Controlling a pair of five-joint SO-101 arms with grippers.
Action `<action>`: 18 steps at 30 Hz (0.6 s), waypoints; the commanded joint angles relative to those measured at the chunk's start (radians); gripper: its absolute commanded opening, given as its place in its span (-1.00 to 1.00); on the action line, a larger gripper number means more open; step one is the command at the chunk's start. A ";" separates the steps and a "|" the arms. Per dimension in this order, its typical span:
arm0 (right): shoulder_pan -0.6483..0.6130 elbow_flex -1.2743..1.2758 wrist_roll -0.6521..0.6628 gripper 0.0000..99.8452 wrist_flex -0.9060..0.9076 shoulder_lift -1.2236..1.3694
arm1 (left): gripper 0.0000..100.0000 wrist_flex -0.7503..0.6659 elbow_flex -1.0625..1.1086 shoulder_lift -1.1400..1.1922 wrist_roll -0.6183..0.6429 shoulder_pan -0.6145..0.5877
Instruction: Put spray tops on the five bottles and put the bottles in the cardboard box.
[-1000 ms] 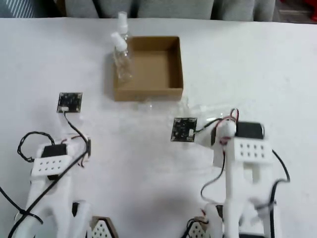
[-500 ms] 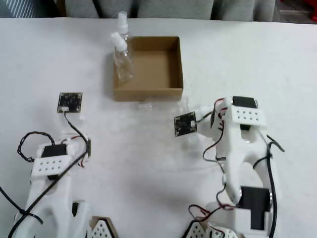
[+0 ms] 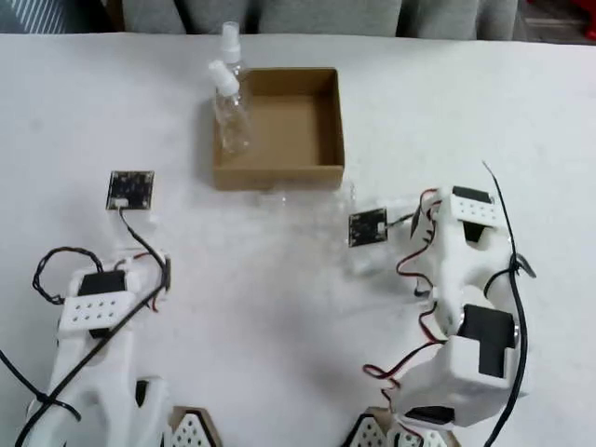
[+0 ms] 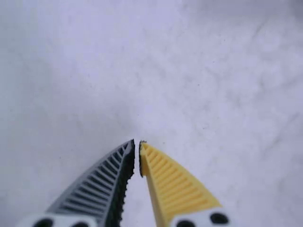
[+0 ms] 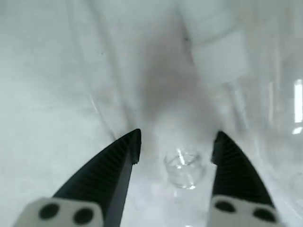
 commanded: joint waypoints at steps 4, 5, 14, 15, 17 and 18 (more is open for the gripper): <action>0.044 -0.109 -0.112 -0.91 -0.065 -0.030 | -0.95 -0.023 -0.005 0.001 -0.008 -0.010; 0.051 -0.135 -0.149 -0.93 -0.070 -0.039 | -0.95 -0.023 -0.005 0.001 -0.008 -0.010; 0.188 -0.408 -0.471 -0.97 -0.070 -0.067 | -0.95 -0.023 -0.005 0.001 -0.008 -0.010; 0.203 -0.428 -0.516 -0.97 -0.070 -0.067 | -0.95 -0.023 -0.005 0.001 -0.008 -0.010; 0.226 -0.462 -0.618 -0.97 -0.065 -0.068 | -0.95 -0.023 -0.005 0.001 -0.008 -0.010; 0.234 -0.473 -0.683 -0.97 -0.064 -0.071 | -0.95 -0.023 -0.005 0.001 -0.008 -0.010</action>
